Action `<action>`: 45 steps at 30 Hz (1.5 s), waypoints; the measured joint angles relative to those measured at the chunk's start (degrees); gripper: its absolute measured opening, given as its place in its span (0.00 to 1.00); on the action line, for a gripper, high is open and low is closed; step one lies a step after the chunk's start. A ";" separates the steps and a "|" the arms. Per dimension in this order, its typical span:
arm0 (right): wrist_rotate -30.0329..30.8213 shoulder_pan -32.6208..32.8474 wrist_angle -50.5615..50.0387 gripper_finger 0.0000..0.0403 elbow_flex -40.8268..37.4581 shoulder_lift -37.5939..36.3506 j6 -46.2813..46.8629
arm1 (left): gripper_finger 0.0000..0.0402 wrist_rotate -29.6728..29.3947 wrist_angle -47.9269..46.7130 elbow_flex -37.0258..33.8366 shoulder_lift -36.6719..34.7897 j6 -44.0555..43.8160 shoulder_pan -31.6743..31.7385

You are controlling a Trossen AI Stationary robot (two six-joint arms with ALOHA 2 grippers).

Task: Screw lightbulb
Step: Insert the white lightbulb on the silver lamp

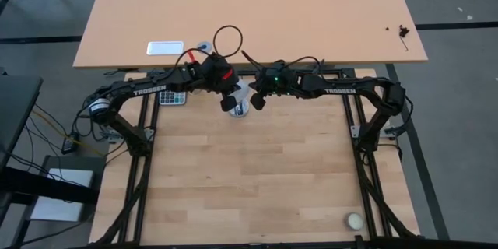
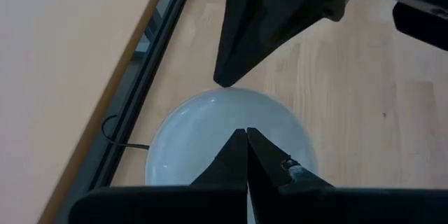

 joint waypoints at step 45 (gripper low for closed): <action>-7.14 4.86 -1.29 0.03 -0.07 -0.30 3.87 | 0.00 -0.83 0.04 0.00 0.03 0.05 0.11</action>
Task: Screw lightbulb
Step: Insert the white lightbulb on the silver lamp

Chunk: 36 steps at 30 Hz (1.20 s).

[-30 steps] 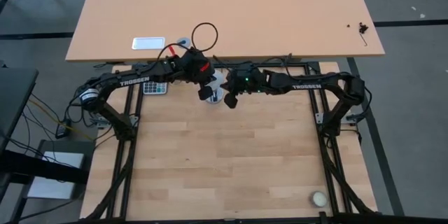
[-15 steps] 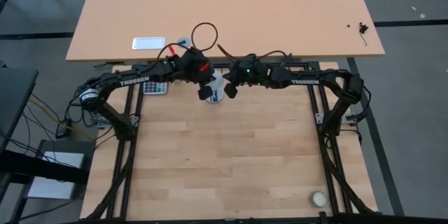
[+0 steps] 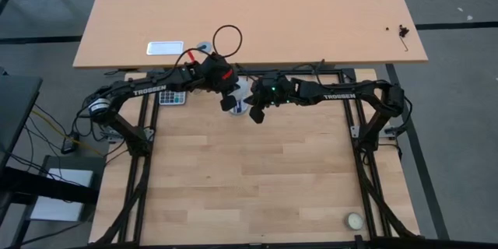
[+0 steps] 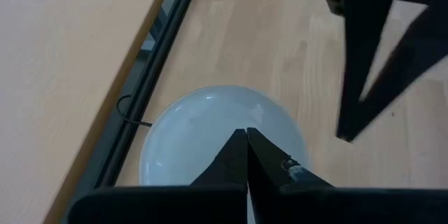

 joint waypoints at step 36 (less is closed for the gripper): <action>1.86 -6.31 4.14 0.03 0.02 -1.57 -2.92 | 0.00 -3.43 -4.99 0.00 -3.18 1.07 1.43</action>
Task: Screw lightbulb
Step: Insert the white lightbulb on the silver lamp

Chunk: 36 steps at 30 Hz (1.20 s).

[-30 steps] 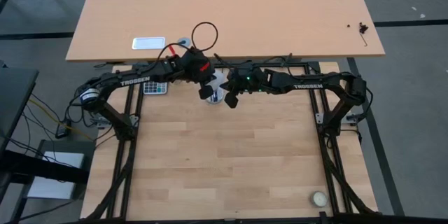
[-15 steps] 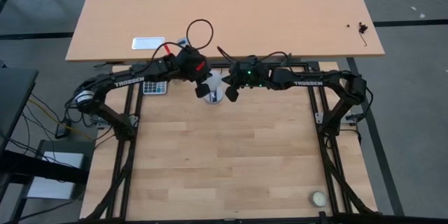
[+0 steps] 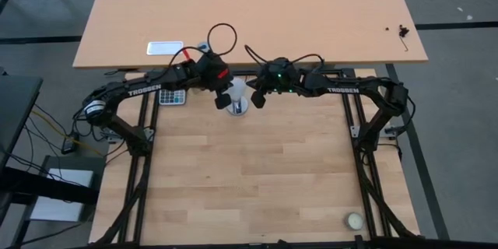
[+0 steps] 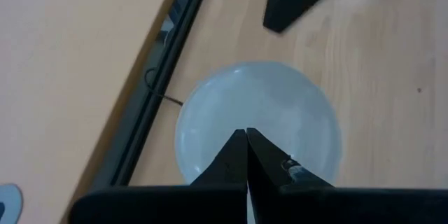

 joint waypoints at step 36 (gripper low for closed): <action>3.52 -0.02 4.50 0.03 0.02 3.29 -1.06 | 0.00 -0.04 -0.08 0.20 1.81 -0.20 0.82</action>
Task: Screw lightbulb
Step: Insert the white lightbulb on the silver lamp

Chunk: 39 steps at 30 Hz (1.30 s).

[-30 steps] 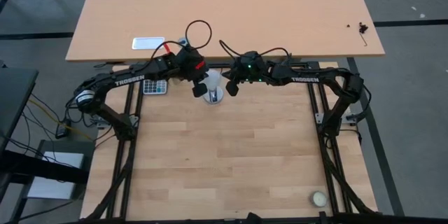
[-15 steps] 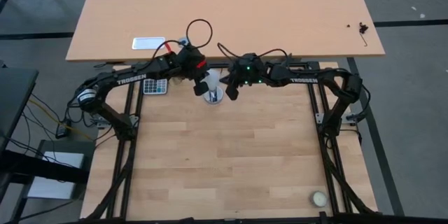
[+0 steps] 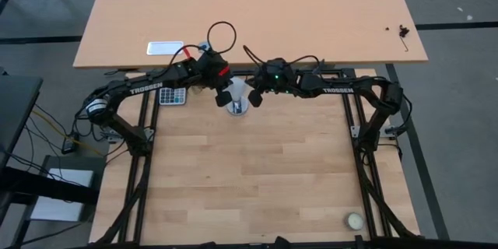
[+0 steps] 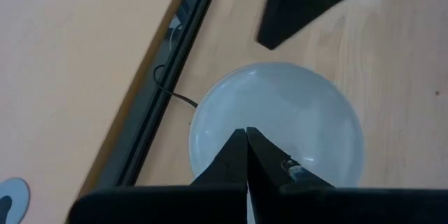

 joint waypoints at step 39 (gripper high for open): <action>-1.66 1.11 -2.38 0.03 -0.04 -0.58 1.67 | 0.00 0.94 0.30 -0.20 -1.41 0.22 -0.20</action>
